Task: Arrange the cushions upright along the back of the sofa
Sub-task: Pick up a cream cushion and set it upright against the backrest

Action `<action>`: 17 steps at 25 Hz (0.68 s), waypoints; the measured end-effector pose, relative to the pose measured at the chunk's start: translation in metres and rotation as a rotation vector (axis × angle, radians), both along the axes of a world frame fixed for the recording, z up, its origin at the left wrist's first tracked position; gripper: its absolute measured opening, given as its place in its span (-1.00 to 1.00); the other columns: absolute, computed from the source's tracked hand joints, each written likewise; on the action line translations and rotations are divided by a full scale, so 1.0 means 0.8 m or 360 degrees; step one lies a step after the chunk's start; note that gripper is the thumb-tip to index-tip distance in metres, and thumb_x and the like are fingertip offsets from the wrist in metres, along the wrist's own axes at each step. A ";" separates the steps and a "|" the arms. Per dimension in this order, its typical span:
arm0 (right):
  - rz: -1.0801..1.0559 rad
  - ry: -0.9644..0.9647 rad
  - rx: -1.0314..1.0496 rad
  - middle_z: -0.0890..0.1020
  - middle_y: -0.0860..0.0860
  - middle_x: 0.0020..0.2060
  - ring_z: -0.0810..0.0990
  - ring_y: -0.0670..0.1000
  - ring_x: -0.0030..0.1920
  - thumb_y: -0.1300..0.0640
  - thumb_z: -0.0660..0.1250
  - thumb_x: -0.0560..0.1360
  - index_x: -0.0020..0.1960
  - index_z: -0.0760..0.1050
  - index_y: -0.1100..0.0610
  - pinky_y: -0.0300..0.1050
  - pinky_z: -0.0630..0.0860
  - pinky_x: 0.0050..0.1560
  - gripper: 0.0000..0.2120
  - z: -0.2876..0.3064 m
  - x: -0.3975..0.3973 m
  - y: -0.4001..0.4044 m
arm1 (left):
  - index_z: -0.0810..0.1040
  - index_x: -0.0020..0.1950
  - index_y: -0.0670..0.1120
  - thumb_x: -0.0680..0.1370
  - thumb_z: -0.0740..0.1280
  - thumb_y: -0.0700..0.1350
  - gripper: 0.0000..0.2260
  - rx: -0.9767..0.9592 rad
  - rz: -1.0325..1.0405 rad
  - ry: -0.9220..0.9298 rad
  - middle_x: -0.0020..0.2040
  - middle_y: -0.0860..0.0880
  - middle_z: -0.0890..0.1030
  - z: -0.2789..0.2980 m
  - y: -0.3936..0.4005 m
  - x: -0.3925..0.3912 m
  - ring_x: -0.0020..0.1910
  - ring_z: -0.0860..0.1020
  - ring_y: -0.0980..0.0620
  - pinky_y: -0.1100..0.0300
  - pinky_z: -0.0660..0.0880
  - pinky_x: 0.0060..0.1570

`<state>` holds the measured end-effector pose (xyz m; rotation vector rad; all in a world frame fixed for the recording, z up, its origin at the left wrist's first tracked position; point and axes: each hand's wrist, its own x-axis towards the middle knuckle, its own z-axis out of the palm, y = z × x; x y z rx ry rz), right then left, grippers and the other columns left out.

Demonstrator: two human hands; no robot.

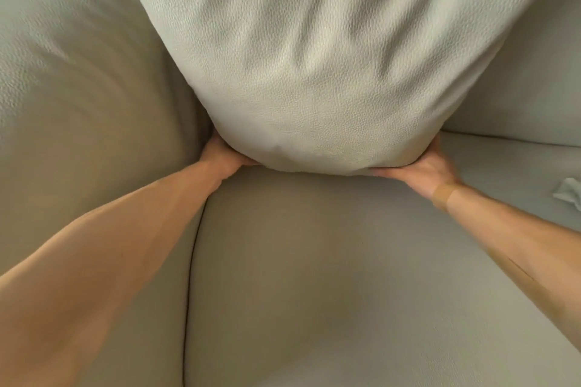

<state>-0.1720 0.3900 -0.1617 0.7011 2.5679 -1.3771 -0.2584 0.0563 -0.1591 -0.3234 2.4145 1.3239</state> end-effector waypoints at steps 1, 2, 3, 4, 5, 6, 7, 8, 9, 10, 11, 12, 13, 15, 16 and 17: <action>0.0012 -0.0022 0.0060 0.44 -0.10 0.35 0.42 0.04 0.35 -0.30 0.63 -0.13 0.46 0.08 -0.04 -0.23 0.29 0.19 0.30 0.004 0.001 0.004 | 0.34 0.47 -0.03 0.03 0.69 -0.07 0.05 -0.0004 -0.0012 -0.0020 0.32 0.07 0.53 0.000 0.003 -0.002 0.28 0.48 0.02 0.17 0.57 0.09; 0.0023 -0.0031 0.0088 0.45 -0.08 0.35 0.41 0.05 0.36 -0.21 0.66 -0.05 0.46 0.08 0.00 -0.25 0.28 0.18 0.25 0.007 0.003 0.010 | 0.33 0.47 -0.04 0.08 0.69 -0.15 0.01 -0.0005 -0.0025 -0.0039 0.31 0.07 0.53 -0.001 0.005 -0.003 0.27 0.48 0.03 0.23 0.57 0.05; 0.0029 -0.0028 0.0071 0.44 -0.07 0.34 0.40 0.05 0.37 -0.11 0.68 0.02 0.47 0.07 0.04 -0.26 0.27 0.18 0.20 0.011 0.004 0.012 | 0.32 0.47 -0.04 0.12 0.67 -0.20 -0.02 -0.0010 -0.0031 -0.0062 0.31 0.07 0.53 0.000 0.005 -0.003 0.27 0.48 0.02 0.21 0.56 0.09; 0.0034 -0.0034 0.0023 0.42 -0.06 0.33 0.39 0.05 0.39 -0.03 0.69 0.07 0.47 0.06 0.07 -0.25 0.27 0.20 0.16 0.015 0.005 0.013 | 0.30 0.48 -0.04 0.15 0.66 -0.23 -0.04 -0.0009 -0.0012 -0.0095 0.31 0.05 0.53 0.004 0.004 -0.002 0.29 0.47 0.00 0.14 0.52 0.18; 0.0041 -0.0059 -0.0036 0.40 -0.05 0.35 0.37 0.04 0.40 0.01 0.68 0.11 0.48 0.04 0.08 -0.25 0.25 0.21 0.15 0.021 0.008 0.011 | 0.27 0.49 -0.04 0.20 0.63 -0.25 -0.06 -0.0009 0.0043 -0.0128 0.34 0.03 0.51 0.009 0.003 0.003 0.32 0.46 -0.02 0.07 0.48 0.26; 0.0038 -0.0084 -0.0088 0.36 -0.04 0.39 0.34 0.01 0.41 0.02 0.67 0.14 0.51 0.00 0.07 -0.27 0.23 0.22 0.17 0.030 0.013 0.009 | 0.23 0.51 -0.03 0.25 0.59 -0.26 -0.09 -0.0007 0.0120 -0.0137 0.36 0.01 0.49 0.017 0.002 0.009 0.33 0.44 -0.04 0.03 0.44 0.30; 0.0024 -0.0089 -0.0132 0.32 -0.04 0.44 0.31 -0.04 0.41 -0.01 0.66 0.15 0.54 -0.06 0.04 -0.31 0.21 0.21 0.20 0.043 0.019 0.006 | 0.21 0.52 -0.02 0.29 0.54 -0.28 -0.13 0.0001 0.0191 -0.0112 0.36 -0.02 0.48 0.029 0.002 0.017 0.31 0.45 -0.05 0.03 0.43 0.29; 0.0007 -0.0061 -0.0174 0.28 -0.06 0.47 0.30 -0.08 0.40 -0.06 0.65 0.15 0.55 -0.12 0.00 -0.35 0.21 0.20 0.24 0.062 0.023 0.004 | 0.21 0.52 0.00 0.32 0.49 -0.27 -0.17 0.0030 0.0247 -0.0060 0.34 -0.03 0.49 0.045 0.002 0.024 0.27 0.47 -0.05 0.05 0.44 0.25; -0.0014 -0.0006 -0.0210 0.27 -0.08 0.48 0.31 -0.09 0.39 -0.13 0.64 0.13 0.55 -0.15 -0.05 -0.34 0.24 0.23 0.27 0.088 0.023 0.004 | 0.24 0.50 0.03 0.32 0.45 -0.24 -0.21 0.0103 0.0284 -0.0001 0.30 -0.02 0.52 0.067 0.003 0.027 0.21 0.49 -0.03 0.07 0.46 0.19; -0.0041 0.0048 -0.0245 0.29 -0.09 0.47 0.34 -0.06 0.39 -0.21 0.63 0.09 0.54 -0.13 -0.09 -0.24 0.30 0.29 0.28 0.114 0.019 0.007 | 0.27 0.47 0.06 0.31 0.42 -0.18 -0.25 0.0203 0.0300 0.0039 0.25 0.02 0.54 0.092 0.005 0.026 0.15 0.50 0.01 0.10 0.46 0.14; -0.0077 0.0103 -0.0271 0.32 -0.11 0.45 0.38 0.00 0.39 -0.27 0.61 0.07 0.53 -0.08 -0.12 -0.06 0.36 0.34 0.26 0.141 0.010 0.010 | 0.31 0.44 0.08 0.29 0.41 -0.11 -0.28 0.0300 0.0309 0.0062 0.20 0.06 0.55 0.119 0.006 0.020 0.15 0.50 0.04 0.10 0.46 0.14; -0.0122 0.0149 -0.0300 0.36 -0.13 0.41 0.42 0.03 0.37 -0.30 0.59 0.08 0.51 -0.01 -0.13 0.10 0.38 0.36 0.19 0.169 -0.001 0.014 | 0.35 0.40 0.09 0.27 0.41 -0.05 -0.32 0.0390 0.0319 0.0081 0.17 0.10 0.55 0.148 0.006 0.011 0.18 0.50 0.03 0.07 0.45 0.20; -0.0174 0.0188 -0.0336 0.39 -0.15 0.38 0.45 0.04 0.35 -0.30 0.57 0.14 0.47 0.09 -0.11 0.20 0.40 0.34 0.05 0.195 -0.012 0.019 | 0.37 0.37 0.10 0.27 0.42 -0.02 -0.35 0.0469 0.0337 0.0107 0.16 0.11 0.55 0.175 0.004 0.001 0.22 0.49 0.01 0.01 0.42 0.28; -0.0288 0.0292 -0.0404 0.51 -0.12 0.26 0.54 0.00 0.23 -0.19 0.52 0.30 0.28 0.33 -0.08 0.27 0.46 0.26 -0.35 0.240 -0.032 0.028 | 0.34 0.41 0.15 0.33 0.44 0.05 -0.34 0.0600 0.0392 0.0184 0.24 0.09 0.55 0.227 0.001 -0.019 0.31 0.48 -0.02 -0.07 0.35 0.39; -0.0356 0.0330 -0.0431 0.57 -0.12 0.15 0.58 -0.05 0.12 -0.14 0.49 0.37 0.15 0.42 -0.08 0.26 0.51 0.20 -0.57 0.255 -0.038 0.031 | 0.31 0.46 0.17 0.37 0.44 0.11 -0.32 0.0611 0.0430 0.0209 0.29 0.07 0.53 0.247 0.000 -0.029 0.33 0.47 -0.03 -0.09 0.33 0.41; -0.0427 0.0352 -0.0451 0.59 -0.13 0.04 0.58 -0.09 0.02 -0.09 0.46 0.42 0.04 0.47 -0.08 0.25 0.55 0.15 -0.73 0.267 -0.043 0.033 | 0.29 0.48 0.16 0.40 0.43 0.17 -0.32 0.0573 0.0478 0.0234 0.31 0.06 0.51 0.263 -0.001 -0.038 0.33 0.47 -0.03 -0.10 0.36 0.39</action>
